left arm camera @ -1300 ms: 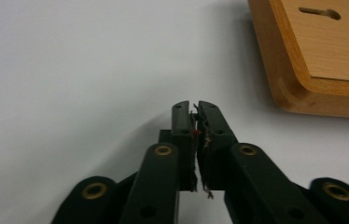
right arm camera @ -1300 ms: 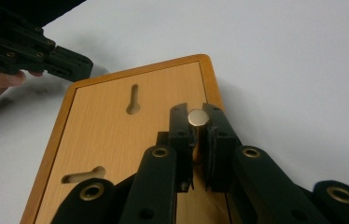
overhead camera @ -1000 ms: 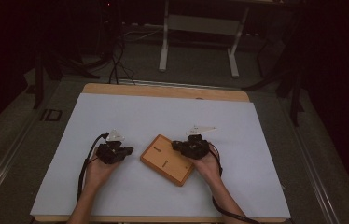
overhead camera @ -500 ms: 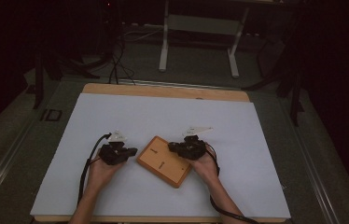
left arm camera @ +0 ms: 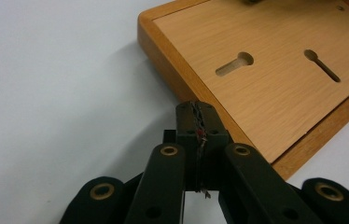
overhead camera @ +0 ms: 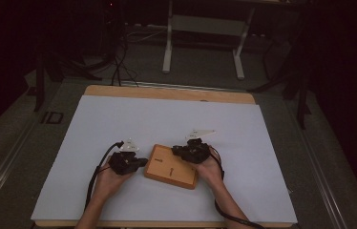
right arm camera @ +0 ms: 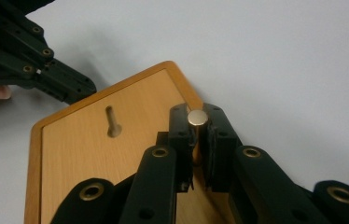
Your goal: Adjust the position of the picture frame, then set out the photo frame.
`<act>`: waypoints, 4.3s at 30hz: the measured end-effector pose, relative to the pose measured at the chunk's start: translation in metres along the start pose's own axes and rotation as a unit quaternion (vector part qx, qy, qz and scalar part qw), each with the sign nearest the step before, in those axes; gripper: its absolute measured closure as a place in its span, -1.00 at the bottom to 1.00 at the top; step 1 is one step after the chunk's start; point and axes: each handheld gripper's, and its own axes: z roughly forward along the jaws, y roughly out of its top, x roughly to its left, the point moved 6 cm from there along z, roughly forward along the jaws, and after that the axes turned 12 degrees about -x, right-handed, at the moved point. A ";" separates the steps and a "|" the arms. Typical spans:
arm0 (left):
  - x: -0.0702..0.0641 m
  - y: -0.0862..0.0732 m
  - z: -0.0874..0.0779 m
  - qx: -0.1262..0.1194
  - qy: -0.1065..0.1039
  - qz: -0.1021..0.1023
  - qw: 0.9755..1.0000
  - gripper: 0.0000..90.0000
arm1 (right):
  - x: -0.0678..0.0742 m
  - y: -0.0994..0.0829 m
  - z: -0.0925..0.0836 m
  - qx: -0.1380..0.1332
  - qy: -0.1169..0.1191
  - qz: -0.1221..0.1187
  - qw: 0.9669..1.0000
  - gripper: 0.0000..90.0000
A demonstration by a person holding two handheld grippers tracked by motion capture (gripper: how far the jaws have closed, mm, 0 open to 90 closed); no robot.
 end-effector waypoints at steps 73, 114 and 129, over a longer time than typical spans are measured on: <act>0.006 0.002 -0.002 -0.020 0.028 -0.012 0.999 0.69 | -0.015 -0.018 -0.039 0.017 -0.017 -0.023 0.999 0.33; -0.009 0.027 0.005 -0.051 -0.027 0.011 0.998 0.45 | -0.035 -0.040 -0.088 -0.003 -0.070 -0.008 0.998 0.26; -0.019 0.049 0.035 -0.044 -0.056 0.026 0.997 0.41 | -0.036 -0.047 -0.098 -0.001 -0.077 -0.008 0.997 0.26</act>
